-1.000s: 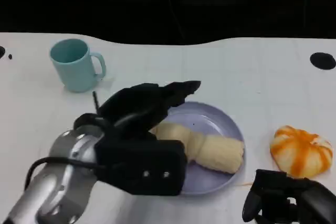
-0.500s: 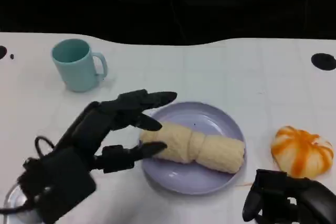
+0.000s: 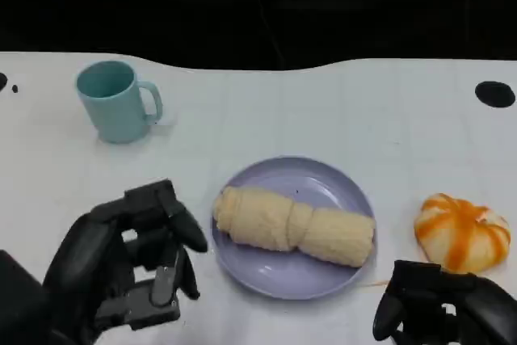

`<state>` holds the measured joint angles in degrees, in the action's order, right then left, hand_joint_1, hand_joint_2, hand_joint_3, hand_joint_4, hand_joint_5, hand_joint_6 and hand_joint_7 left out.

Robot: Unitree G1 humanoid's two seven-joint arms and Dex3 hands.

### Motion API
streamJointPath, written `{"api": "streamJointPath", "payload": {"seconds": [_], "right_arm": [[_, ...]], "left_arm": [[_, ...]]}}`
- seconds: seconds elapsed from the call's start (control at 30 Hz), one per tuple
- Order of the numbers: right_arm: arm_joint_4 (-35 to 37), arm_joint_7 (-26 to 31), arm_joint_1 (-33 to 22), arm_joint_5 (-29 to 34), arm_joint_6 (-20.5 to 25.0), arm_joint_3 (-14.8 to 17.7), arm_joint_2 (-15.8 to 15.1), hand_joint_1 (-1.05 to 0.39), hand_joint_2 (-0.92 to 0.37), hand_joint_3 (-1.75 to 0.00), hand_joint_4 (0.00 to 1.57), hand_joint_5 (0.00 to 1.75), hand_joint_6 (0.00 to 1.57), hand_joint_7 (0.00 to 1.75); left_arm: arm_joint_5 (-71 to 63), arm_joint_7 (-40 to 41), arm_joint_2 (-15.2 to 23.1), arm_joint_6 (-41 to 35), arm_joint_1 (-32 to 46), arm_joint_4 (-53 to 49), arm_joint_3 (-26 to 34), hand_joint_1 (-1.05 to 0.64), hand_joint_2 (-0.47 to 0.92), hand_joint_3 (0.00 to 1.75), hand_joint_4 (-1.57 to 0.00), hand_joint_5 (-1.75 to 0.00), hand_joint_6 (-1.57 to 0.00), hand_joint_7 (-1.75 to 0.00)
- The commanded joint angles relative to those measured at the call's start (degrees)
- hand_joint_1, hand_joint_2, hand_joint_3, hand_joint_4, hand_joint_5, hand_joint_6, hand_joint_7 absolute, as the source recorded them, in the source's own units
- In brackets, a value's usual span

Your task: Grasp the towel on the left side of the plate with the left hand and place it into the plate.

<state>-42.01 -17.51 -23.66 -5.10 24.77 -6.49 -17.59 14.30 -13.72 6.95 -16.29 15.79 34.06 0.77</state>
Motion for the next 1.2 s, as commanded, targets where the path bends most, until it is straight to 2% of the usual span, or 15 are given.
{"api": "streamJointPath", "payload": {"seconds": [0.03,0.2,0.5,0.7,0.87,1.2], "right_arm": [[0.0,-0.2,-0.2,-0.3,-0.6,0.6,-0.5,-0.04,-0.63,-1.06,0.72,1.75,0.64,1.47],[0.7,-0.6,0.0,-1.0,-0.5,1.5,-0.6,-0.04,-0.63,-1.06,0.71,1.75,0.64,1.47],[1.3,-0.9,-0.3,-1.3,-1.3,2.8,-0.3,-0.04,-0.63,-1.05,0.7,1.75,0.63,1.46],[2.1,-0.9,-0.3,-0.9,-3.1,2.8,-0.2,-0.05,-0.65,-1.03,0.71,1.75,0.62,1.46],[2.9,-0.9,-0.3,-0.9,-4.4,2.8,0.0,-0.05,-0.65,-1.02,0.71,1.75,0.62,1.47],[3.1,-0.9,-0.4,-0.7,-4.9,2.8,-0.2,-0.04,-0.66,-1.02,0.71,1.75,0.62,1.47]], "left_arm": [[5.4,2.3,-0.7,-6.6,3.8,5.9,1.5,-0.09,0.42,1.45,-0.92,-1.75,-0.75,-1.72],[10.0,3.3,-1.4,-10.3,6.7,8.3,2.2,-0.08,0.45,1.45,-0.88,-1.75,-0.7,-1.75],[14.6,3.4,-1.3,-15.1,5.3,4.1,2.9,-0.05,0.46,1.49,-0.9,-1.75,-0.71,-1.75],[15.5,3.5,-1.2,-17.0,5.0,3.1,2.8,-0.05,0.44,1.48,-0.9,-1.75,-0.72,-1.73],[17.3,5.8,-1.8,-20.6,4.3,3.3,3.3,-0.07,0.47,1.44,-0.86,-1.75,-0.72,-1.71],[18.9,6.7,-1.8,-22.2,3.9,3.4,3.8,-0.08,0.51,1.4,-0.85,-1.75,-0.71,-1.73]]}}
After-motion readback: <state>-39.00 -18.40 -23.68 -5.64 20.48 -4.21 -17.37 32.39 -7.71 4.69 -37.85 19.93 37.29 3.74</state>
